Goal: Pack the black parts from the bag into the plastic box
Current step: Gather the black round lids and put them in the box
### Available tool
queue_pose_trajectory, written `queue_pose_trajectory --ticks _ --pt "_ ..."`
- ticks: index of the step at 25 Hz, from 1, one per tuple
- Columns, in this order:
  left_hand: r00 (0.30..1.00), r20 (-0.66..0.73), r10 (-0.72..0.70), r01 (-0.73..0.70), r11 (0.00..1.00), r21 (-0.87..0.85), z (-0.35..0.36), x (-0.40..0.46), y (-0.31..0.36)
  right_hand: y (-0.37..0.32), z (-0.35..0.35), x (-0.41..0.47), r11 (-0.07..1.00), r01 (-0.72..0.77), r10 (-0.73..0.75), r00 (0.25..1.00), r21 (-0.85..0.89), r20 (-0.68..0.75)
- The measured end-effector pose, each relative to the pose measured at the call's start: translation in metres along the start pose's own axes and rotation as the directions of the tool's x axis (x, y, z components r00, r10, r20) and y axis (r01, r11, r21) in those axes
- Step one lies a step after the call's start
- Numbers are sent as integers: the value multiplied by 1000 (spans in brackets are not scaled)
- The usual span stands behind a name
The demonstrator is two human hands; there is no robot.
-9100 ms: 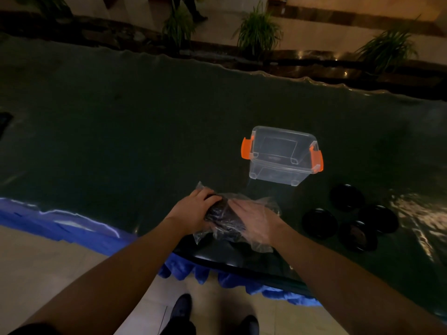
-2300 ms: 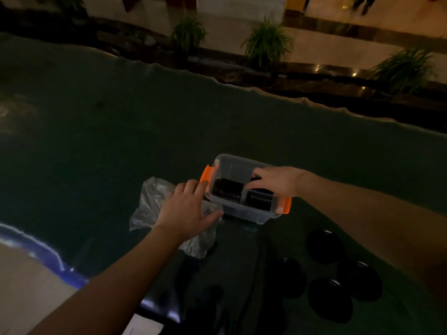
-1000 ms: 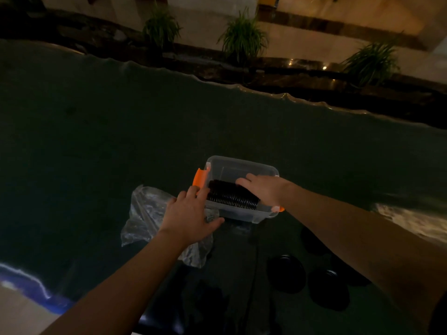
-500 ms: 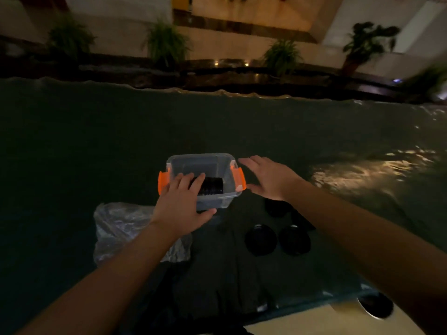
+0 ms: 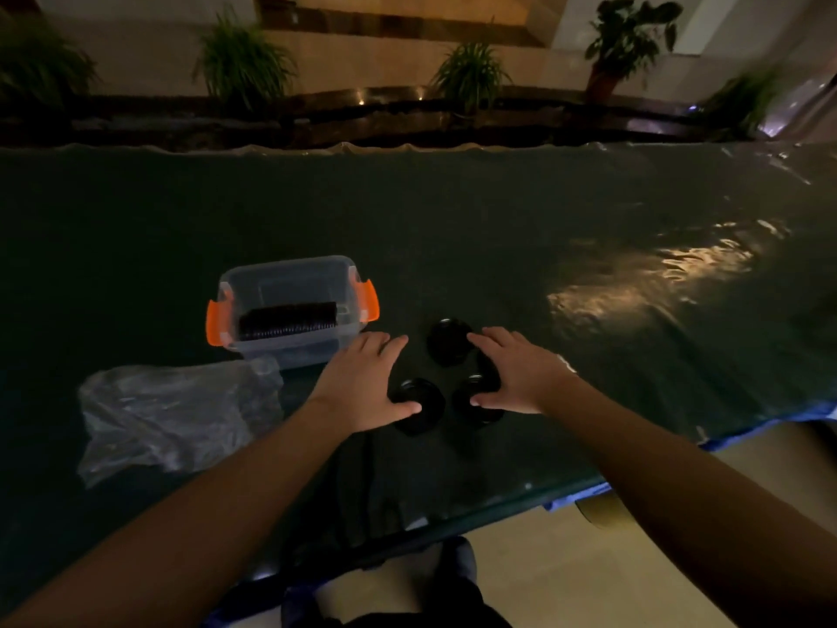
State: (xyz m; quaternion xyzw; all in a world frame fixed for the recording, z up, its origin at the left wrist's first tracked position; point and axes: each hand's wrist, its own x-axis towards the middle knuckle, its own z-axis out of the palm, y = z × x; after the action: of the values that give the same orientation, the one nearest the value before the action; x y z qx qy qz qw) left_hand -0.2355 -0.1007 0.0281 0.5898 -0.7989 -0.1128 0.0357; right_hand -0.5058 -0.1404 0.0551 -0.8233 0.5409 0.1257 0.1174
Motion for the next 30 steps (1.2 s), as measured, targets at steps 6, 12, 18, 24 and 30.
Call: queue_pose_trajectory --ticks 6,12,18,24,30 --pt "956 226 -185 187 982 15 50 26 43 50 49 14 994 109 -108 988 -5 115" --pt "895 335 -294 314 949 -5 80 40 67 64 81 38 935 337 -318 935 -108 159" --pt "868 345 -356 395 918 -46 86 53 62 62 87 53 918 376 -353 920 -125 169" --pt "927 229 -297 337 927 -163 64 99 55 74 69 49 945 328 -328 943 2 53" --pt "960 194 -204 233 963 -136 47 163 65 102 52 49 993 111 -111 994 43 1"
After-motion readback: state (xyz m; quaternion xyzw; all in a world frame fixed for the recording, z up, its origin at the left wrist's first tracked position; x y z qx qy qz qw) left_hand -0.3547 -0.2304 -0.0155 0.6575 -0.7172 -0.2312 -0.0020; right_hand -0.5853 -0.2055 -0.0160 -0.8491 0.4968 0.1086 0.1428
